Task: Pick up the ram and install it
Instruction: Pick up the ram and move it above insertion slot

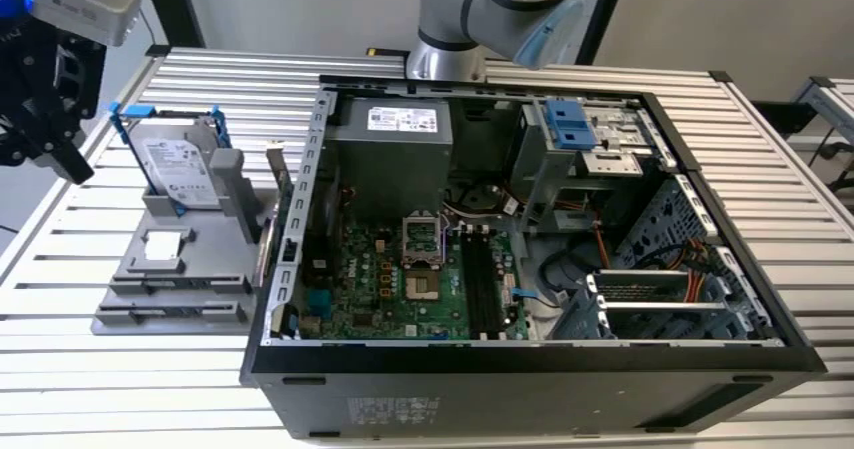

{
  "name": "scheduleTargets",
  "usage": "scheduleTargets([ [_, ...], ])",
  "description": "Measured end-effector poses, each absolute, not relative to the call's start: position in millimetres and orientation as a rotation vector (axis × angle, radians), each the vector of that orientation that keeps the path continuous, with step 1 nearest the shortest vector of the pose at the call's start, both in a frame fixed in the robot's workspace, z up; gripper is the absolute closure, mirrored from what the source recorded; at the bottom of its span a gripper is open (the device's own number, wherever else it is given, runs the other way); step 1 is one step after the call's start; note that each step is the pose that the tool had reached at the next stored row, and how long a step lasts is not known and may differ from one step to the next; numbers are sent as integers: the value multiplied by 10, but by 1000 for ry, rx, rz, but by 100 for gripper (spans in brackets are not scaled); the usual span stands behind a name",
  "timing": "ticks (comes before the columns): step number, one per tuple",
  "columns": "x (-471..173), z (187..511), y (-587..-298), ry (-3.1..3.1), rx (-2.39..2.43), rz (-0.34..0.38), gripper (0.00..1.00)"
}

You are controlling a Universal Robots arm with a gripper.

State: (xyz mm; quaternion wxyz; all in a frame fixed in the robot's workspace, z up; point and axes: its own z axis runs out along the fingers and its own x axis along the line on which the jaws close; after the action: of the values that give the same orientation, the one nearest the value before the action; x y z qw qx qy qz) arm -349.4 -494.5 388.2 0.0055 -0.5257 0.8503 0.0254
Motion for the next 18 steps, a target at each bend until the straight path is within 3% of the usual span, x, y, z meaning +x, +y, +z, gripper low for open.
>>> scheduleTargets([
  [18, -3495, 3880, -4945, 2367, -2064, 77, 100],
])
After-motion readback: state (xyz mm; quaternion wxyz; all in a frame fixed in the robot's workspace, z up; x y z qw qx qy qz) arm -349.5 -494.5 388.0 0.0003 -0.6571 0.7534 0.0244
